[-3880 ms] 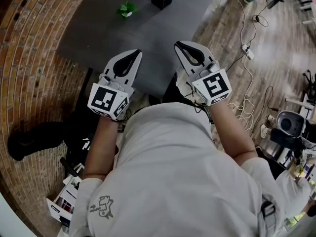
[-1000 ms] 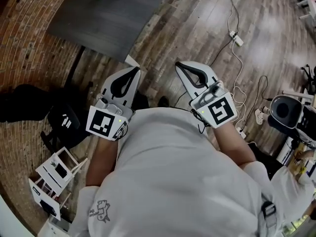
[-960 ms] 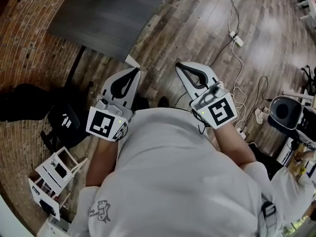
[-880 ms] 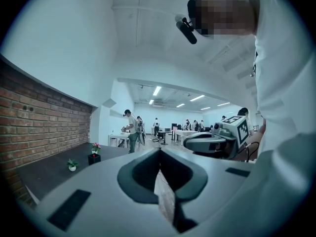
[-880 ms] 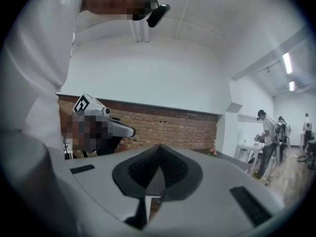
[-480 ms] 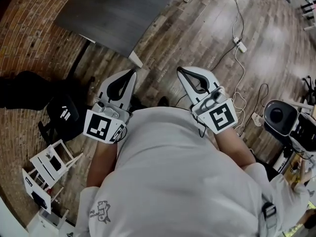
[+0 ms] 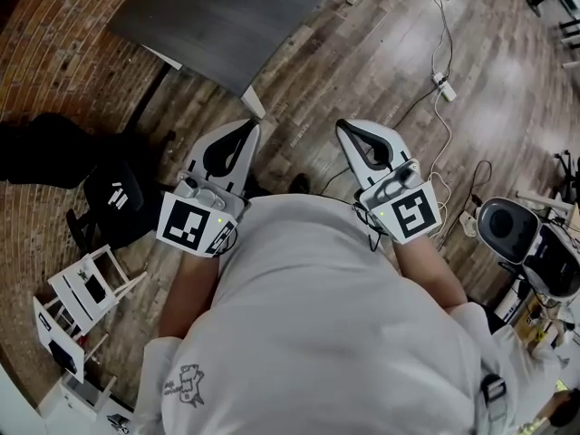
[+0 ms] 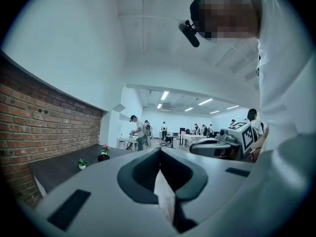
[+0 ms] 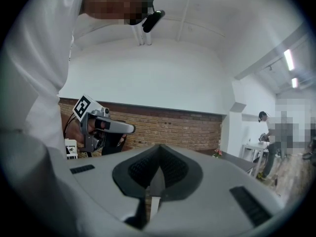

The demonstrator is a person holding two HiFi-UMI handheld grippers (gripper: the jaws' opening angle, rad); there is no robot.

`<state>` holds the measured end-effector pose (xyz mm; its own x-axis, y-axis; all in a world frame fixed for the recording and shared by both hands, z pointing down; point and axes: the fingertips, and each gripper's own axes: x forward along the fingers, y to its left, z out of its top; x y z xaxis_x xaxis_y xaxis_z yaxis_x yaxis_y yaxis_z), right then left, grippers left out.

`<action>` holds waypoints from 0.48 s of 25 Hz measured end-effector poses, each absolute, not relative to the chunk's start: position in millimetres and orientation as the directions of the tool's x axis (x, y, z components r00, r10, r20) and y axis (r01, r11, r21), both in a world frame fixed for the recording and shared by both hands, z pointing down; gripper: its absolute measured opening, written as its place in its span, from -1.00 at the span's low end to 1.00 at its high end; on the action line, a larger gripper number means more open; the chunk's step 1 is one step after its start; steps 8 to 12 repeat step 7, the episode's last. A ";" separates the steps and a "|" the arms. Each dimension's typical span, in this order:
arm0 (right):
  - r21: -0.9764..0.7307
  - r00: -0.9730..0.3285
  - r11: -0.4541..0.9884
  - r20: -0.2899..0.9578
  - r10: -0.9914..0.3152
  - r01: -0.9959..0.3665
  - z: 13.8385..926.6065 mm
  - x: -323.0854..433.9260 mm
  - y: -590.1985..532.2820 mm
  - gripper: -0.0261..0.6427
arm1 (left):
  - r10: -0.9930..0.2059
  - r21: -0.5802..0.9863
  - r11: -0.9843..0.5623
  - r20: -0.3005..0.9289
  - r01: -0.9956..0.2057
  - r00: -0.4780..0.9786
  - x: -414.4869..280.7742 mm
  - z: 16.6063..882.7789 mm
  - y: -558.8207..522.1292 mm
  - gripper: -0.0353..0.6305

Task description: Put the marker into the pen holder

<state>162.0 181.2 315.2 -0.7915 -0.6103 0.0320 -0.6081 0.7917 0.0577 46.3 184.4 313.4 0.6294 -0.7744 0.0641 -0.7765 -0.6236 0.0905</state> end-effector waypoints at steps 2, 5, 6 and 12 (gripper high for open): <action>0.063 -0.790 0.790 0.036 -0.612 -0.609 315.3 162.0 180.9 -0.91 | -0.771 0.092 -0.628 0.064 -0.773 0.634 47.3 314.1 184.5 -0.86; 0.072 -0.791 0.791 0.037 -0.611 -0.608 315.0 161.8 180.0 -0.91 | -0.766 0.092 -0.634 0.064 -0.768 0.639 49.6 315.2 184.8 -0.86; 0.073 -0.790 0.791 0.038 -0.611 -0.608 315.3 162.1 179.7 -0.91 | -0.765 0.092 -0.635 0.064 -0.767 0.641 50.3 315.6 184.7 -0.86; 0.075 -0.790 0.790 0.039 -0.612 -0.608 315.6 162.4 179.4 -0.91 | -0.764 0.092 -0.636 0.063 -0.766 0.642 51.1 316.0 184.7 -0.86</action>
